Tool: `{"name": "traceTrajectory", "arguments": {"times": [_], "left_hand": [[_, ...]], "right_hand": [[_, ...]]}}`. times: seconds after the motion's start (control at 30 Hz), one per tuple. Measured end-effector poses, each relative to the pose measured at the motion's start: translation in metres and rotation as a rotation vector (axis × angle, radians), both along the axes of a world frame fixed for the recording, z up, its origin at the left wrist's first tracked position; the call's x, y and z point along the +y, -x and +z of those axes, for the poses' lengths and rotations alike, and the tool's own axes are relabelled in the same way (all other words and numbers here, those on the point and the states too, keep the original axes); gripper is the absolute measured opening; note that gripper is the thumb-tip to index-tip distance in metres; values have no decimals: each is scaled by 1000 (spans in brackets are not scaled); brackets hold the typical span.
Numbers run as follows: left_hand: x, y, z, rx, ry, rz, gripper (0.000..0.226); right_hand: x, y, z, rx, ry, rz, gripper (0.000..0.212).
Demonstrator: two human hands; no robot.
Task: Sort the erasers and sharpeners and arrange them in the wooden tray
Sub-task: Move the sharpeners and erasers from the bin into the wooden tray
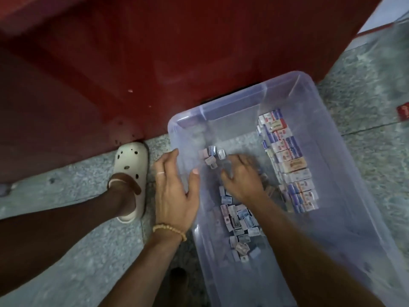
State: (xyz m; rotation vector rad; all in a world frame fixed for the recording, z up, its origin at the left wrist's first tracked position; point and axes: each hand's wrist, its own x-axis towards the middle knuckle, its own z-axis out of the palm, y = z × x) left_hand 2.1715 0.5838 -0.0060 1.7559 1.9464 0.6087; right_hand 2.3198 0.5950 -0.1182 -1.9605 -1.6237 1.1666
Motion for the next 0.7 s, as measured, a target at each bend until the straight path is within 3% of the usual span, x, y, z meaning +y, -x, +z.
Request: {"name": "traceTrajectory", "arguments": {"times": [0.2, 0.47, 0.63, 0.7], "left_hand": [[-3, -9, -15, -25, -37, 29, 62], [-2, -7, -21, -17, -25, 53, 70], [-1, -7, -22, -55, -11, 54, 68], [-2, -6, -23, -56, 2, 61, 69]], "right_hand": [[50, 26, -62, -199, -175, 438, 64], [-8, -1, -94, -208, -304, 604, 50], [-28, -15, -89, -306, -236, 811, 87], [-35, -18, -93, -368, -203, 878, 86]]}}
